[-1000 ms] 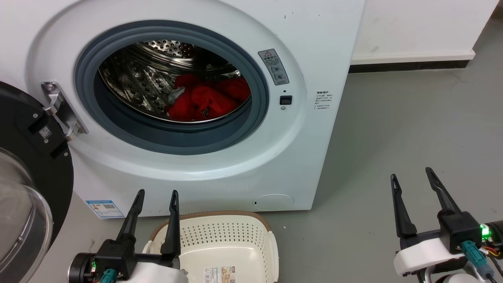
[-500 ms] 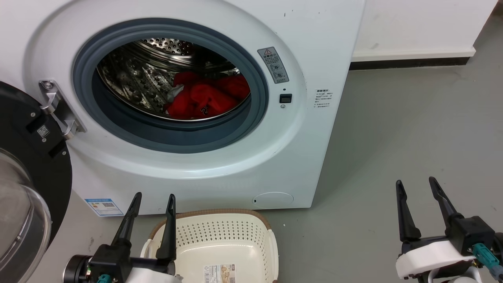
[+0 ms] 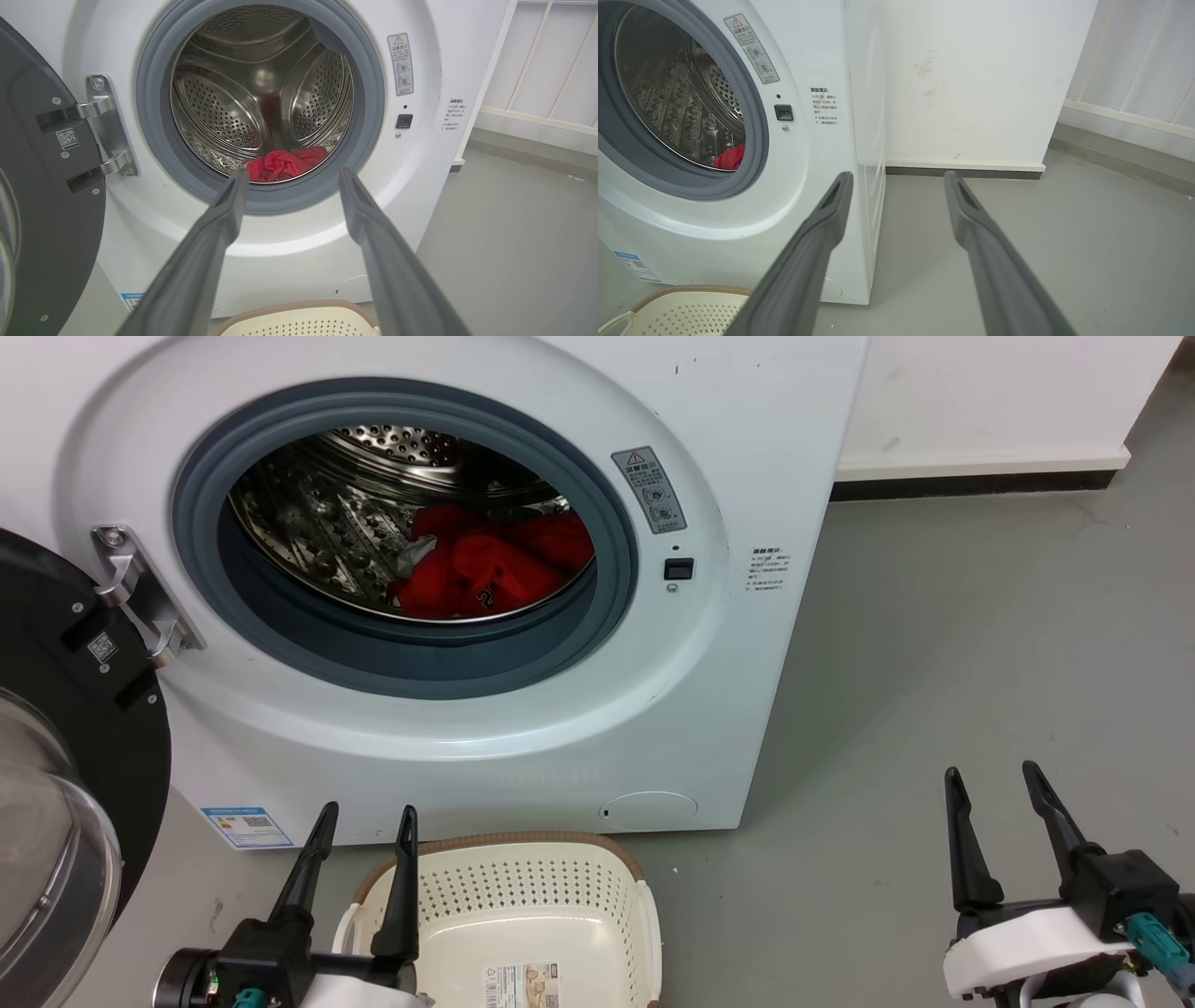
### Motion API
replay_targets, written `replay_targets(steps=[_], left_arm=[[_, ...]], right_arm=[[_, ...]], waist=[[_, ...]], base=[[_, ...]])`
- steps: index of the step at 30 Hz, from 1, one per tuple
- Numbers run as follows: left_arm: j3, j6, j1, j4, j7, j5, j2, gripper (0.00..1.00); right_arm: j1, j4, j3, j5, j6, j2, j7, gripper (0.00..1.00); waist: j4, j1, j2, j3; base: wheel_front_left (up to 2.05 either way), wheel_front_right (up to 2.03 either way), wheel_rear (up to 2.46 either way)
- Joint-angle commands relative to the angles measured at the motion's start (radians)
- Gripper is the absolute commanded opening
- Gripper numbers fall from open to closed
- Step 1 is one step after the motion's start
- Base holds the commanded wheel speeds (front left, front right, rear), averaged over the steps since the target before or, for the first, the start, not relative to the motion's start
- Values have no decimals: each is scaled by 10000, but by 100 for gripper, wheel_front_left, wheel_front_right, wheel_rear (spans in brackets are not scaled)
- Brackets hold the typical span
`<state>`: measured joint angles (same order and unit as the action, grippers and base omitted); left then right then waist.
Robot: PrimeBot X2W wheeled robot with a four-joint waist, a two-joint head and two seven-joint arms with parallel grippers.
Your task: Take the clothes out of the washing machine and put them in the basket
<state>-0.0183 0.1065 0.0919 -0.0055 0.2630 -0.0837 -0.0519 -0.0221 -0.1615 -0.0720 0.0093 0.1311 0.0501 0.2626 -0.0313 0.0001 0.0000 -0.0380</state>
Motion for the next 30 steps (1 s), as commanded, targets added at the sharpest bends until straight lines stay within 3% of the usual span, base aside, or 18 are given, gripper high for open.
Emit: replay_targets(steps=[1, 11, 18, 24, 30], left_arm=[[43, -1, -47, 10, 28, -7, 24, 100], [127, 28, -151, 49, 28, 68, 25, 100], [552, 111, -821, 392, 28, 240, -101, 100], [692, 211, -2553, 1154, 28, 309, -1136, 100], [364, 234, -5274, 3108, -22, 28, -2774, 100]], right_arm=[[-138, -10, 0, 20, -7, 3, 35, 100], [-287, -63, 16, 209, -7, 3, 35, 100], [-709, 190, 69, 258, -7, 3, 32, 100], [-1423, 512, -5, 490, -7, 1, 30, 100], [-1956, 621, -81, 716, -7, -7, 30, 100]], waist=[[-6, -1, 0, -1], [-158, -1, 0, -259], [-530, -1, 0, -1385], [-1047, -1, 0, -3236], [-1438, -1, 0, -4821]], base=[[0, 0, 0], [0, 0, 0], [0, 0, 0], [0, 0, 0], [0, 0, 0]])
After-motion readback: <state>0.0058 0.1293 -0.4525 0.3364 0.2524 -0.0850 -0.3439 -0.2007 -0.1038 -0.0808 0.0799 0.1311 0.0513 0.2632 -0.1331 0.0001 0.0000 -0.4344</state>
